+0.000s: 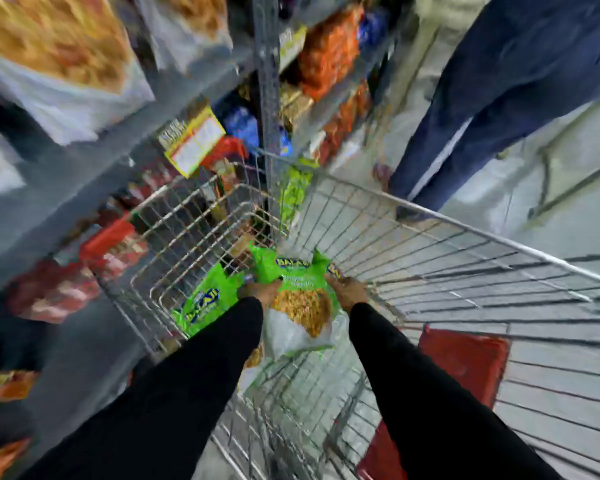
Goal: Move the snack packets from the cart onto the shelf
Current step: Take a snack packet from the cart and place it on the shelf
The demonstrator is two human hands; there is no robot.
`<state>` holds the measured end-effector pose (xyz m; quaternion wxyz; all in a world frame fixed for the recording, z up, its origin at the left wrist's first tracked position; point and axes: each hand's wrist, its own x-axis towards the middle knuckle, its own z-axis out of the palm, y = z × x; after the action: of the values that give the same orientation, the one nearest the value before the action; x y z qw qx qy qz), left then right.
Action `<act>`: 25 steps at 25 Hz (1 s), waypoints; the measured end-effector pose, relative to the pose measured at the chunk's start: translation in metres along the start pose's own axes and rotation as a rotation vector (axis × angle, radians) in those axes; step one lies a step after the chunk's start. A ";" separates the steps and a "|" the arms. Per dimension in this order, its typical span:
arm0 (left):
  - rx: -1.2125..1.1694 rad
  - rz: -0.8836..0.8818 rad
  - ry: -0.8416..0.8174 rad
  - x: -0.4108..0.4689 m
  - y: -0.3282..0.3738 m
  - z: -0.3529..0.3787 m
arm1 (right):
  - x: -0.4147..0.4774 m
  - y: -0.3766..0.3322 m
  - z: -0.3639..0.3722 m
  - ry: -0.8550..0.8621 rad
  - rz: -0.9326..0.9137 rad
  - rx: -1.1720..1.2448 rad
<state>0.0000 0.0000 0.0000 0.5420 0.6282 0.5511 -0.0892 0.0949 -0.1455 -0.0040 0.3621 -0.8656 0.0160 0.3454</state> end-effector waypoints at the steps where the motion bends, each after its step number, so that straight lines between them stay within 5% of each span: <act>1: -0.014 -0.015 -0.029 -0.001 0.004 0.003 | 0.005 -0.003 0.006 -0.031 -0.008 -0.001; 6: -0.141 -0.067 -0.121 0.011 0.005 0.011 | 0.026 -0.002 0.026 -0.068 0.096 0.153; 13: -0.311 -0.150 -0.208 -0.001 0.004 -0.010 | 0.016 -0.008 0.025 -0.380 0.114 0.493; 20: -0.380 0.174 -0.277 -0.066 0.058 -0.078 | -0.037 -0.077 -0.002 -0.503 -0.152 0.631; 25: -0.395 0.462 -0.132 -0.136 0.094 -0.168 | -0.124 -0.180 -0.025 -0.541 -0.397 0.522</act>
<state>-0.0583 0.0687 0.2180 0.6941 0.6121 0.3639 0.1048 0.0649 -0.0569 0.1950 0.6199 -0.6094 -0.1598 0.4678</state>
